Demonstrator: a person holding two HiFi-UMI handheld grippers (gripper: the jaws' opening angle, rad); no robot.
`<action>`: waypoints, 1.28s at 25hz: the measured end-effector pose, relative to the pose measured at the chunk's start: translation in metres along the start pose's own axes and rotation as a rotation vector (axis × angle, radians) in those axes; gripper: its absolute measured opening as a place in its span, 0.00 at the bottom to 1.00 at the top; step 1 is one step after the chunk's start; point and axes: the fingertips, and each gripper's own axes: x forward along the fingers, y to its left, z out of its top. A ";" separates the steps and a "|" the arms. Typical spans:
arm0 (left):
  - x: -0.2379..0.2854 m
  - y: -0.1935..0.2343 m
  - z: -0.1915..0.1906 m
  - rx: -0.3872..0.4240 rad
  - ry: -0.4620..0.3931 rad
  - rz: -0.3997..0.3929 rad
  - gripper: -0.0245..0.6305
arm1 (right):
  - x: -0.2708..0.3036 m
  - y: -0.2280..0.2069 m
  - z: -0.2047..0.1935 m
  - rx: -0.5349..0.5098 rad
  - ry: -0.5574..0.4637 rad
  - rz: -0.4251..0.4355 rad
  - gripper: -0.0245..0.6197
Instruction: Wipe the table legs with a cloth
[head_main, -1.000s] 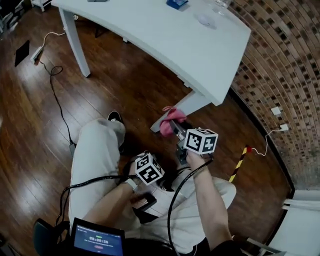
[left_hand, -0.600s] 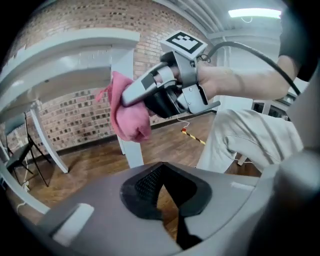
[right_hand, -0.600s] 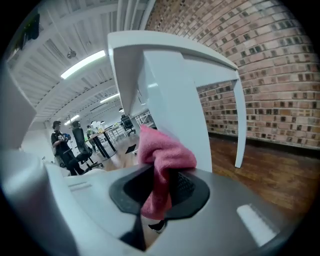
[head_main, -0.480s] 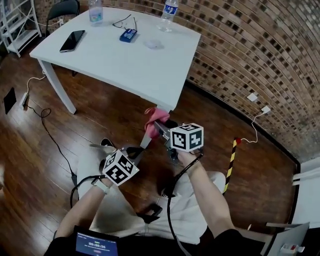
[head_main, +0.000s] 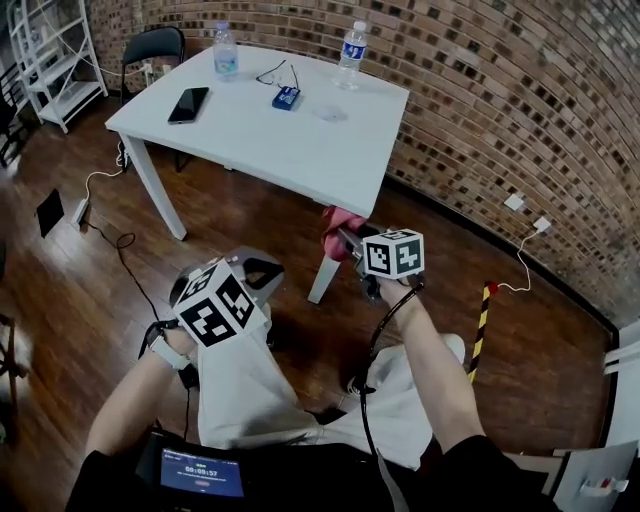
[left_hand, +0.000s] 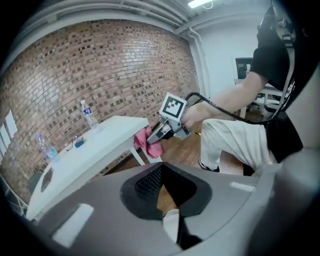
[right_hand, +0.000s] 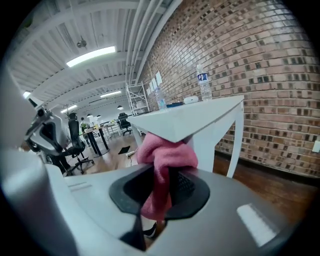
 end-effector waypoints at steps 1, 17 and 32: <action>-0.015 -0.001 0.012 0.023 -0.004 0.007 0.04 | -0.001 0.001 0.003 -0.008 -0.005 -0.008 0.12; -0.011 -0.072 0.146 0.068 -0.141 0.089 0.04 | -0.057 0.018 -0.021 -0.150 -0.005 0.003 0.12; 0.203 -0.062 0.181 -0.002 -0.216 -0.011 0.04 | -0.155 -0.148 -0.066 -0.074 -0.037 -0.133 0.12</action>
